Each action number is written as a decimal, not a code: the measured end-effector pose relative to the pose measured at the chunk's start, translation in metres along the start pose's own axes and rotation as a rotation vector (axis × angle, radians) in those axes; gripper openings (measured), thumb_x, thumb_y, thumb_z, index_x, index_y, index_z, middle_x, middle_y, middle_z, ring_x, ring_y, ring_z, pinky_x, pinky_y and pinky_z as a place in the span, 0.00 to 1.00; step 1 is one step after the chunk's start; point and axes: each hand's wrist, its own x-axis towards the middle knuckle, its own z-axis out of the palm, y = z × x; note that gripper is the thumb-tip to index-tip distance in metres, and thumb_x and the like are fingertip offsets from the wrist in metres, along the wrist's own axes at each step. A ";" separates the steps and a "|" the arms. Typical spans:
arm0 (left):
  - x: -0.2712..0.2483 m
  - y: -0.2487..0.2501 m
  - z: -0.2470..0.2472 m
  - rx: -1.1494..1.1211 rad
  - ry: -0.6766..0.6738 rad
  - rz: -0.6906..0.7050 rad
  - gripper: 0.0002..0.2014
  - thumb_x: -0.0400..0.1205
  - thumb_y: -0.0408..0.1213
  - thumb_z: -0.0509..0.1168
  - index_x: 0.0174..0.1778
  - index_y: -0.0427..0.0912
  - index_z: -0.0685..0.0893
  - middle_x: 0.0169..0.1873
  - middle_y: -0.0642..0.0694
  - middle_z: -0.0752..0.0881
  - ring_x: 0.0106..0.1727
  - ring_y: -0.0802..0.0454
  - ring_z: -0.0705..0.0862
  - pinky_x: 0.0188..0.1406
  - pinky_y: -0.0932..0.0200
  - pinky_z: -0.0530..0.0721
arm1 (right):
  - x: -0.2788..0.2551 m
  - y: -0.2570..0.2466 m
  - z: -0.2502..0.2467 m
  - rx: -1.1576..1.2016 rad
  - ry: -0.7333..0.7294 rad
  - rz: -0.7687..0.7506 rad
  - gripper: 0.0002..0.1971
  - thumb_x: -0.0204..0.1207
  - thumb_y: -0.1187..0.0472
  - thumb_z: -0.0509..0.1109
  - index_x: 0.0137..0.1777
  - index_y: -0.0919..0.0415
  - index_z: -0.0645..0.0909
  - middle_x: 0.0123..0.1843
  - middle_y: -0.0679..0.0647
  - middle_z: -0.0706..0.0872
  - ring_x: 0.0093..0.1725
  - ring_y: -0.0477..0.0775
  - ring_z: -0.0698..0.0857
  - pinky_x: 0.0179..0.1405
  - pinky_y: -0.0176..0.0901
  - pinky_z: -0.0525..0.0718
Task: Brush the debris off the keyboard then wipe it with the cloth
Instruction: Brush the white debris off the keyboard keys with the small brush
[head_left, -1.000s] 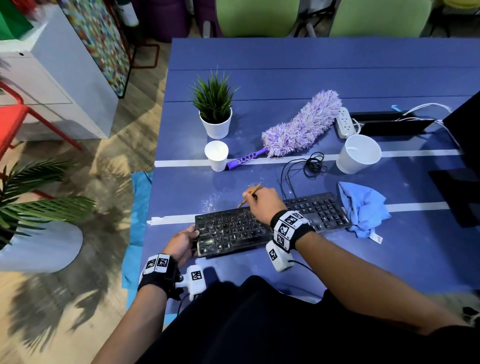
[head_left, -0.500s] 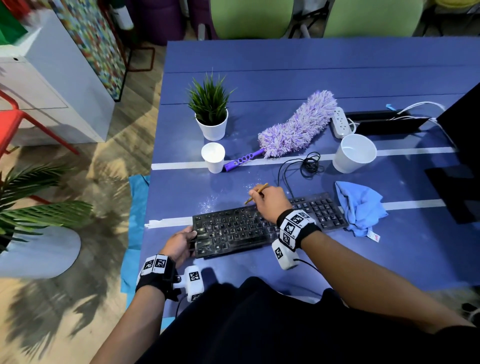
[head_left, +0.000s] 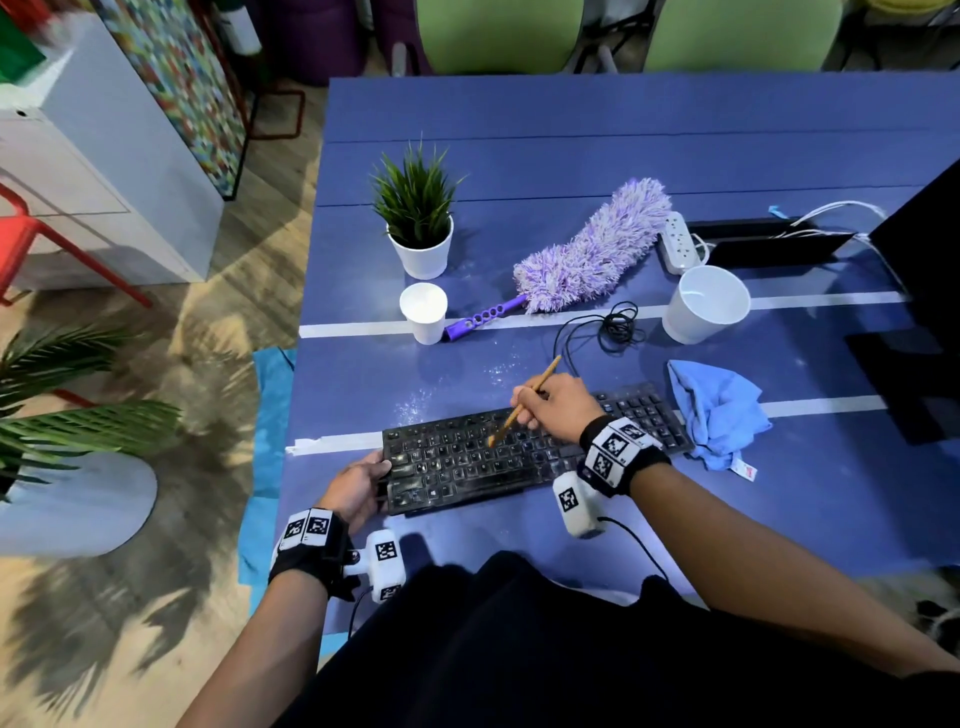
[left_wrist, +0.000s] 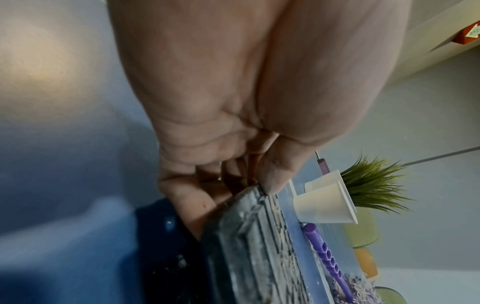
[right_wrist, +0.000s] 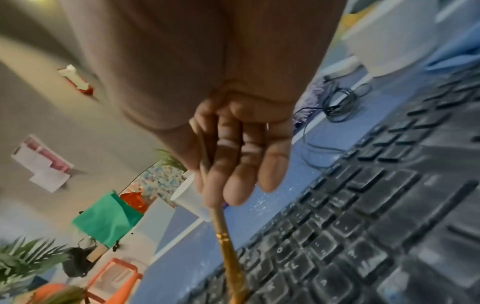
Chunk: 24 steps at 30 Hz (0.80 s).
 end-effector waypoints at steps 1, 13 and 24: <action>-0.001 0.000 0.001 0.003 0.002 -0.001 0.17 0.88 0.26 0.46 0.59 0.43 0.80 0.38 0.49 0.92 0.37 0.52 0.88 0.44 0.53 0.77 | -0.001 -0.001 -0.001 0.004 0.003 0.017 0.14 0.83 0.57 0.63 0.40 0.58 0.87 0.32 0.52 0.90 0.30 0.48 0.86 0.44 0.45 0.87; -0.005 0.002 0.003 0.000 0.019 -0.012 0.17 0.89 0.26 0.46 0.59 0.44 0.79 0.39 0.49 0.93 0.36 0.53 0.91 0.41 0.54 0.78 | 0.002 0.003 -0.006 -0.027 0.028 0.022 0.14 0.83 0.54 0.64 0.39 0.54 0.86 0.33 0.50 0.90 0.31 0.46 0.85 0.44 0.39 0.84; -0.003 0.002 0.002 0.015 0.012 -0.019 0.17 0.89 0.27 0.45 0.60 0.43 0.78 0.37 0.50 0.92 0.34 0.54 0.91 0.35 0.58 0.85 | 0.004 0.001 -0.008 -0.034 0.126 0.059 0.16 0.83 0.50 0.63 0.42 0.58 0.86 0.36 0.56 0.90 0.38 0.55 0.87 0.46 0.44 0.86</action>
